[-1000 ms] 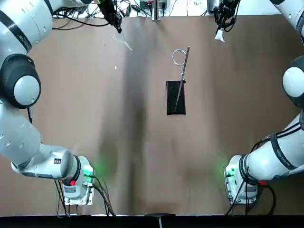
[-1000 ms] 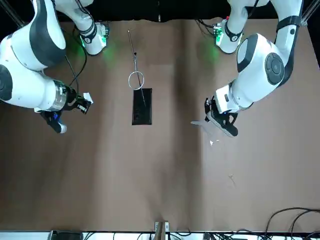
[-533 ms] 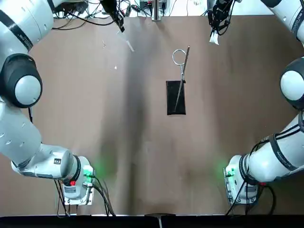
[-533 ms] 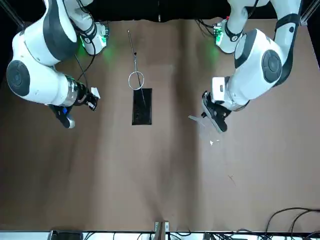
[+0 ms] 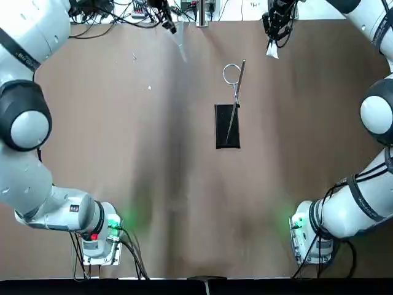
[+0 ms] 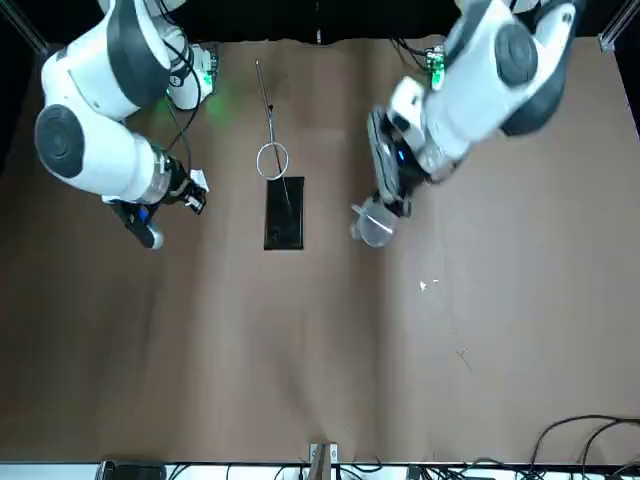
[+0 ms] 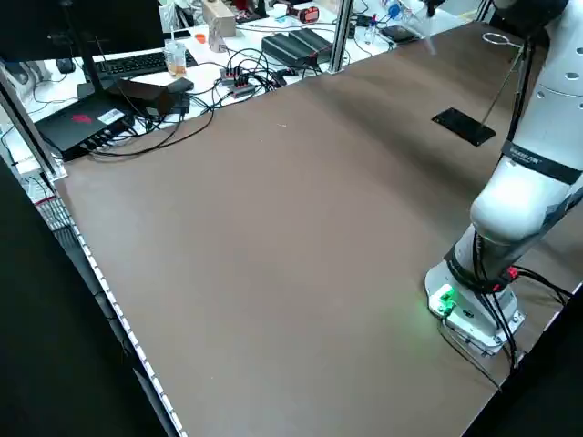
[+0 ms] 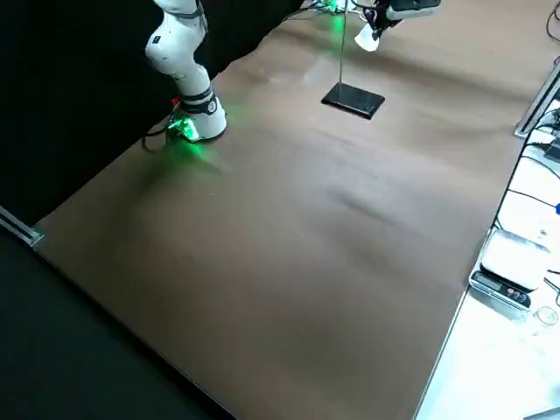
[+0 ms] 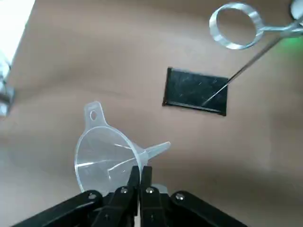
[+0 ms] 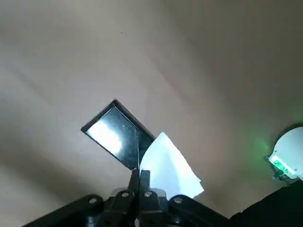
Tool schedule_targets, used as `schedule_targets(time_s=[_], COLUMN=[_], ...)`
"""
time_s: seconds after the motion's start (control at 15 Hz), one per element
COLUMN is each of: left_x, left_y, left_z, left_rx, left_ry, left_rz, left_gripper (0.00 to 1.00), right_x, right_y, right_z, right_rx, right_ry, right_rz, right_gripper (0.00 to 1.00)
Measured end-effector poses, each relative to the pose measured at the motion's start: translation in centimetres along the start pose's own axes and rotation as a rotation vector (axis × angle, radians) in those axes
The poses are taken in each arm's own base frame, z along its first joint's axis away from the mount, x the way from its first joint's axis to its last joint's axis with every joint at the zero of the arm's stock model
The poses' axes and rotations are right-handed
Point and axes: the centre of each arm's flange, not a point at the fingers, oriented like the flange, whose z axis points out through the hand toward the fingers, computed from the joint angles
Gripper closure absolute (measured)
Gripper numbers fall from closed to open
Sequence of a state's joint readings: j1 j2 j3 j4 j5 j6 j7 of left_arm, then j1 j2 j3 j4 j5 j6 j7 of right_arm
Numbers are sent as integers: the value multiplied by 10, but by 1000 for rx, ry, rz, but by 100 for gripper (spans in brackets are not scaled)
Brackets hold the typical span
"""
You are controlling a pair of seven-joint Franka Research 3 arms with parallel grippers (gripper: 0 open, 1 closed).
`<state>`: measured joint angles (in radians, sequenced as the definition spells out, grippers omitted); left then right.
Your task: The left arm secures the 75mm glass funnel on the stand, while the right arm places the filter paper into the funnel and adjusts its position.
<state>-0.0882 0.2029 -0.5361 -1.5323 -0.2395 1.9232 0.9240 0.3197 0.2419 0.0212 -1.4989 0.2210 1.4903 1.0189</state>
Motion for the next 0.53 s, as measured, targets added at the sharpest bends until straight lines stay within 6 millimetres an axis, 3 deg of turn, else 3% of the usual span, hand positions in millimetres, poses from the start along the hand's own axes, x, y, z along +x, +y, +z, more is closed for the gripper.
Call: schedule_targets(time_s=[0.13,0.33,0.53], left_x=[27,57,92], left_y=[27,65,113], left_z=[-16,-35,-33], left_rx=[21,100,141], left_ry=[20,-3,-44], left_rz=[91,225,369], left_gripper=[97,97,97], right_x=[-7,-35,-54], right_y=[-1,-10,-12], right_z=[3,-1,-15], right_rx=[-24,-54,-63], right_ry=[-10,-14,-10], right_rz=[-11,-48,-52], right_gripper=[99,99,99])
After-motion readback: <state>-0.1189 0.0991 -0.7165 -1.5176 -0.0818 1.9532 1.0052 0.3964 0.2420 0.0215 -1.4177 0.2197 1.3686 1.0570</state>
